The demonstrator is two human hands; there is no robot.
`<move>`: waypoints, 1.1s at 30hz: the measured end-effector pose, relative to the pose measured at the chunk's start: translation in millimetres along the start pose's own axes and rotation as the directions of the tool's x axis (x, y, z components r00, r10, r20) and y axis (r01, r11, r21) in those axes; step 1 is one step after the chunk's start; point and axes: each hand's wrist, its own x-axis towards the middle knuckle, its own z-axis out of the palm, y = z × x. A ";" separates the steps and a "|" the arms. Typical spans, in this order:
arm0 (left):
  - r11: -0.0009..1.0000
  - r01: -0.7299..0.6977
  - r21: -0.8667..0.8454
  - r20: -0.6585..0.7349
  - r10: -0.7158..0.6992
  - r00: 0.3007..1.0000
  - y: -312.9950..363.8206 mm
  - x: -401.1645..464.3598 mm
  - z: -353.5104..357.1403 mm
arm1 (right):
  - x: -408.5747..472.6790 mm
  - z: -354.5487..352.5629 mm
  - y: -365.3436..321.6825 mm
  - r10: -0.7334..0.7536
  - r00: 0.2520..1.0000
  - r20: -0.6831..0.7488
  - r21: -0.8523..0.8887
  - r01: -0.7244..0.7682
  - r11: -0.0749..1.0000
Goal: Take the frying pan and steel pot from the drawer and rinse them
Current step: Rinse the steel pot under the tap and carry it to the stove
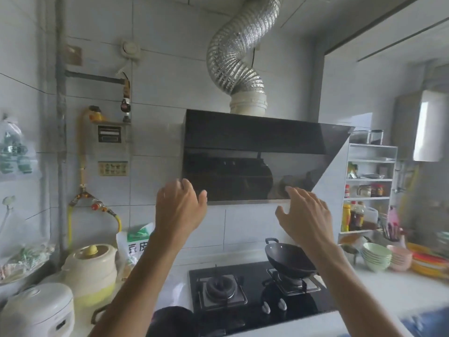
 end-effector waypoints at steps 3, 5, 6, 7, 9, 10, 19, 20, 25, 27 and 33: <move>0.989 -0.090 -0.120 0.050 0.096 0.994 53.9 1.7 28.0 | -4.6 -5.3 46.5 0.059 0.998 -0.033 -0.061 -0.061 0.996; 0.971 -0.145 -0.190 0.065 0.160 0.985 95.7 -0.8 44.2 | -8.9 -12.4 83.6 0.098 0.994 -0.049 -0.114 -0.103 0.988; 0.960 -0.175 -0.220 0.070 0.195 0.978 117.7 -2.4 51.1 | -11.3 -17.7 104.1 0.122 0.991 -0.054 -0.141 -0.129 0.982; 0.947 -0.204 -0.249 0.073 0.229 0.971 140.3 -4.1 58.0 | -14.3 -23.7 125.8 0.150 0.987 -0.059 -0.164 -0.158 0.974; 0.918 -0.251 -0.306 0.072 0.285 0.956 187.2 -6.6 73.7 | -19.9 -37.0 172.4 0.206 0.975 -0.089 -0.201 -0.220 0.955; 0.903 -0.272 -0.332 0.072 0.312 0.948 212.4 -7.9 82.1 | -22.8 -44.6 197.5 0.231 0.967 -0.111 -0.222 -0.251 0.942; 0.775 -0.431 -0.462 0.092 0.526 0.846 480.7 -30.2 145.4 | -21.0 -112.8 435.8 0.372 0.896 -0.242 -0.401 -0.442 0.802; 0.755 -0.441 -0.486 0.092 0.545 0.833 511.3 -33.0 150.5 | -18.8 -122.2 460.1 0.383 0.890 -0.246 -0.421 -0.454 0.785; 0.658 -0.474 -0.586 0.082 0.630 0.773 652.0 -49.9 179.9 | -17.0 -159.3 570.6 0.451 0.850 -0.274 -0.484 -0.527 0.699; 0.619 -0.482 -0.620 0.074 0.658 0.750 706.7 -57.5 194.3 | -19.8 -170.3 614.3 0.482 0.825 -0.293 -0.495 -0.563 0.662; 0.480 -0.505 -0.717 0.061 0.765 0.641 868.2 -84.7 245.1 | -26.8 -179.7 752.2 0.579 0.743 -0.336 -0.574 -0.649 0.500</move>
